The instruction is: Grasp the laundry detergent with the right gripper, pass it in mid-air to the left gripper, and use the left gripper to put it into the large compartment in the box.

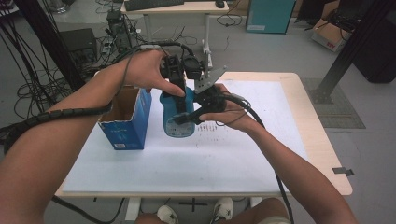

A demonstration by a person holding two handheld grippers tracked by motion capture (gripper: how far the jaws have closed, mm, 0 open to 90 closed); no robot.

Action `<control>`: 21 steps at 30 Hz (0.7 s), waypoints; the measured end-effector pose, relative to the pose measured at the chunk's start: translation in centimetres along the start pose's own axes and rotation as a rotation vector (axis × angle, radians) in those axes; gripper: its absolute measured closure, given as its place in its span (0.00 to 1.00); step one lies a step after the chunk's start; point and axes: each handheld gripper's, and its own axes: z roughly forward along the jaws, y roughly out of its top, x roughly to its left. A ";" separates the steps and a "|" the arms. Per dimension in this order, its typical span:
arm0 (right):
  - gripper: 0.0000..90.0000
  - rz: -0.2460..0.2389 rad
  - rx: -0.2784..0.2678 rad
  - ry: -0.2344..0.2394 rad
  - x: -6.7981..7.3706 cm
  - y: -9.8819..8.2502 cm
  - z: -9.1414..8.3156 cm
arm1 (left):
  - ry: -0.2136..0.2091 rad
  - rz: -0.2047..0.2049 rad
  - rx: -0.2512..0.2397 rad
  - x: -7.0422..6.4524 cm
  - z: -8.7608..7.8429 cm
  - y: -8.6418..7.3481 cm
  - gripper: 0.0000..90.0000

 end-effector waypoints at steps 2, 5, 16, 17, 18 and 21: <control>0.47 -0.047 -0.025 -0.010 -0.3 0.0 0.2 | 0.001 0.000 0.000 0.0 0.0 0.0 0.40; 0.47 -0.047 -0.025 -0.011 -0.3 0.0 0.2 | 0.003 0.000 0.003 0.0 0.0 0.0 0.40; 0.47 -0.058 -0.026 -0.019 -0.4 0.0 0.1 | 0.004 -0.005 0.006 0.0 -0.1 0.2 0.40; 0.47 -0.036 -0.016 -0.015 -0.2 0.0 0.0 | 0.002 -0.005 0.008 0.0 -0.1 0.2 0.40; 0.47 -0.036 -0.016 -0.015 -0.2 0.0 0.0 | 0.002 -0.005 0.008 0.0 -0.1 0.2 0.40; 0.47 -0.058 -0.026 -0.016 -0.4 0.0 0.1 | 0.010 -0.004 0.010 -0.1 0.0 0.2 0.40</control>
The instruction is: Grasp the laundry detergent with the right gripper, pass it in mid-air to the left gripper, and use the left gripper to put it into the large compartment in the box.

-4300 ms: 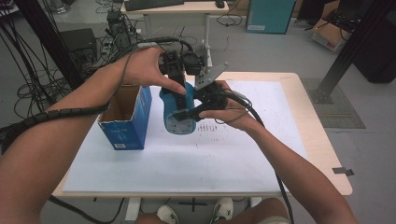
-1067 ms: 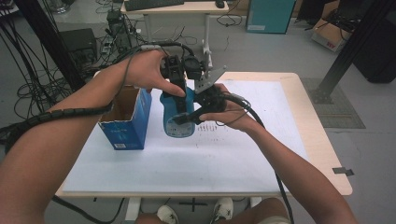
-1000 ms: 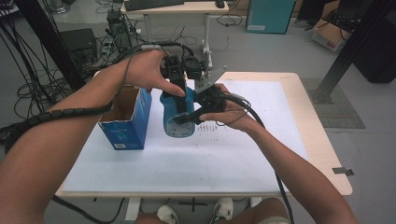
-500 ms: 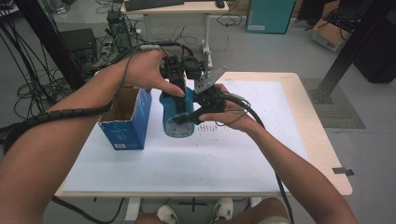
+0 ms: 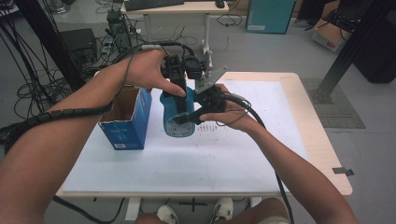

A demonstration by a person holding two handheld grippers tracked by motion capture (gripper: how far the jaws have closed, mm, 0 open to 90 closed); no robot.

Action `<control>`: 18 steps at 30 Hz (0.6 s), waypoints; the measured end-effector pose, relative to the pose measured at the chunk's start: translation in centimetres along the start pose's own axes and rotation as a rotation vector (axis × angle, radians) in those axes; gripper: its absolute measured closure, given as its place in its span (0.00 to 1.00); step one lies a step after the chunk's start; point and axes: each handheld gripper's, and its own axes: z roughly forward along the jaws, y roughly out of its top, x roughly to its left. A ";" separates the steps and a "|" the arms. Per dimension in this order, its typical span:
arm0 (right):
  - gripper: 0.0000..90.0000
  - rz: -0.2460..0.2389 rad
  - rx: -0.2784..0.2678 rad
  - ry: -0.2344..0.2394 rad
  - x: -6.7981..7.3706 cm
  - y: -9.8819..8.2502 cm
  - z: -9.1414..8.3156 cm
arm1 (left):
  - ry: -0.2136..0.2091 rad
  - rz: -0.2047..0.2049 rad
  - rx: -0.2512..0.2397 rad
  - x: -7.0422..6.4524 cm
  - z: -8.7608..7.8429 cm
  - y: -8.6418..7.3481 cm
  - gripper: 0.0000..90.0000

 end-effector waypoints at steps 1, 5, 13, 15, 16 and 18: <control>0.47 0.002 0.001 0.000 0.0 0.0 0.0 | -0.002 -0.001 -0.001 0.0 0.0 0.0 0.40; 0.47 0.053 0.027 0.009 0.4 0.0 -0.3 | -0.003 -0.003 -0.005 0.0 -0.1 -0.1 0.40; 0.46 0.052 0.019 0.008 0.4 0.1 -0.2 | 0.005 -0.009 -0.010 -0.1 0.0 -0.2 0.40; 0.46 0.050 0.017 0.008 0.4 0.0 -0.2 | -0.002 -0.007 -0.002 0.0 -0.2 -0.2 0.40; 0.46 0.048 0.015 0.008 0.4 0.1 -0.1 | -0.002 -0.008 -0.006 -0.1 -0.2 -0.2 0.40; 0.46 0.044 0.014 0.007 0.4 0.1 -0.1 | 0.002 -0.015 -0.010 -0.1 -0.2 -0.3 0.40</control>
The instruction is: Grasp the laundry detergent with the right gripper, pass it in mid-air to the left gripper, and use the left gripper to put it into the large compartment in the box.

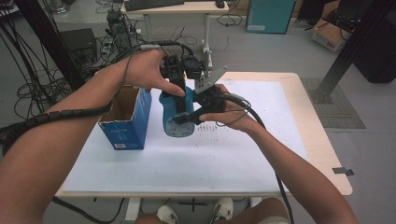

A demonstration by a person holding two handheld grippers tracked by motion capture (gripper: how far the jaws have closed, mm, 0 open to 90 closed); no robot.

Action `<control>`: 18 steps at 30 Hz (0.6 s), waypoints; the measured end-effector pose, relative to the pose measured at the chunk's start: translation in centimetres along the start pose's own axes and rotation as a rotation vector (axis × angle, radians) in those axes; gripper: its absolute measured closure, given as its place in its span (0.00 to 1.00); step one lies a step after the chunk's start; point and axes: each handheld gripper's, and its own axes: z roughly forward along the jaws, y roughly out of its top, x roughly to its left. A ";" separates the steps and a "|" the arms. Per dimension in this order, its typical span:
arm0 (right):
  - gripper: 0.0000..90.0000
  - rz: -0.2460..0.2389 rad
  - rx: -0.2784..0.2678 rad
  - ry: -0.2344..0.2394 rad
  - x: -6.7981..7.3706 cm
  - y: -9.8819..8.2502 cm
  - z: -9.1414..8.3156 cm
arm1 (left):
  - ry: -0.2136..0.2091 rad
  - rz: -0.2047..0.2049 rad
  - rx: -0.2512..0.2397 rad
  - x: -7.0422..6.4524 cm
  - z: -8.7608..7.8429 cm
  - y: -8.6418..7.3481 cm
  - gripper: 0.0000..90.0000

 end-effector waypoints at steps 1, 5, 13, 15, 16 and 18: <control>0.46 -0.003 0.000 -0.002 0.0 0.0 0.0 | -0.007 0.004 0.007 0.1 -0.1 0.0 0.40; 0.44 -0.005 0.005 -0.005 0.0 -0.1 0.0 | -0.001 -0.003 0.003 0.0 -0.2 0.0 0.40; 0.35 -0.006 0.030 -0.013 0.2 -0.3 -0.1 | -0.001 -0.005 0.013 0.0 -0.3 0.1 0.40; 0.34 -0.004 0.039 -0.015 0.1 -0.5 -0.3 | 0.007 -0.006 0.021 0.1 -0.4 0.1 0.40; 0.35 0.001 0.049 -0.015 0.2 -0.6 -0.5 | 0.010 -0.009 0.019 0.1 -0.4 0.1 0.40; 0.35 0.030 0.066 -0.016 0.5 -0.7 -0.7 | 0.006 -0.019 0.024 0.2 -0.6 0.0 0.40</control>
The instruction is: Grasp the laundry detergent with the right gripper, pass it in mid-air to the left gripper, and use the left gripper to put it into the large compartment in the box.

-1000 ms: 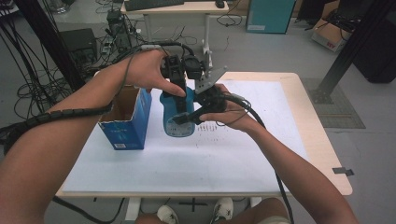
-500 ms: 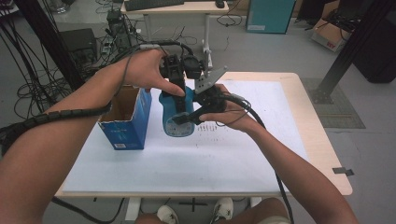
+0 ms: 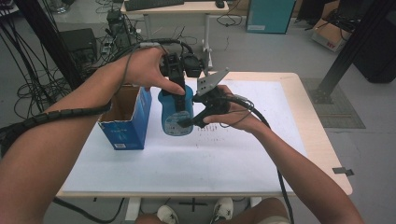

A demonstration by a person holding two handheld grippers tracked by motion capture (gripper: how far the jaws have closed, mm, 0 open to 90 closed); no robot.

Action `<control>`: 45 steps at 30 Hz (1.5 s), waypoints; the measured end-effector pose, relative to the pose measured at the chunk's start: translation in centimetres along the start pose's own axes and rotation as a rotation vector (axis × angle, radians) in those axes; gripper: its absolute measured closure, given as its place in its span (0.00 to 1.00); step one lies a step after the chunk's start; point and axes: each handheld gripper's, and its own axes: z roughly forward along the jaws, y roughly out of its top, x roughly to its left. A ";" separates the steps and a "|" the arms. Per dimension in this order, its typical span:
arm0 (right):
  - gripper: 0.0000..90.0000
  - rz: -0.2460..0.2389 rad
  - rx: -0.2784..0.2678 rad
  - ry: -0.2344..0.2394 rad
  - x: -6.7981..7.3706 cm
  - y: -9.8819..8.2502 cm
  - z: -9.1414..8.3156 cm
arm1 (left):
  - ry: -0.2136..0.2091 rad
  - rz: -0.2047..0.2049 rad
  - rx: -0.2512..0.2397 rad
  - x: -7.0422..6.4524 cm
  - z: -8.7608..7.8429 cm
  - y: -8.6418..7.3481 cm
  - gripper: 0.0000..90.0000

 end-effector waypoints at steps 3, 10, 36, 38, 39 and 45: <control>0.33 0.001 0.027 -0.013 0.1 -0.4 -0.4 | 0.007 -0.014 0.006 0.1 -0.3 -0.1 0.40; 0.18 0.117 0.183 -0.123 0.1 -1.4 -2.8 | 0.026 -0.066 -0.003 0.7 -1.2 -0.6 0.40; 0.07 0.458 0.423 -0.417 0.2 -4.0 -14.8 | 0.115 -0.357 0.074 3.6 -7.8 -1.8 0.40; 0.07 0.462 0.427 -0.422 0.2 -4.1 -15.6 | 0.108 -0.392 0.073 4.0 -8.1 -2.2 0.40; 0.07 0.463 0.429 -0.429 0.2 -4.2 -15.8 | 0.101 -0.421 0.069 4.3 -8.4 -2.5 0.40; 0.07 0.478 0.446 -0.457 0.2 -4.4 -17.1 | 0.083 -0.579 0.031 5.9 -10.0 -4.2 0.40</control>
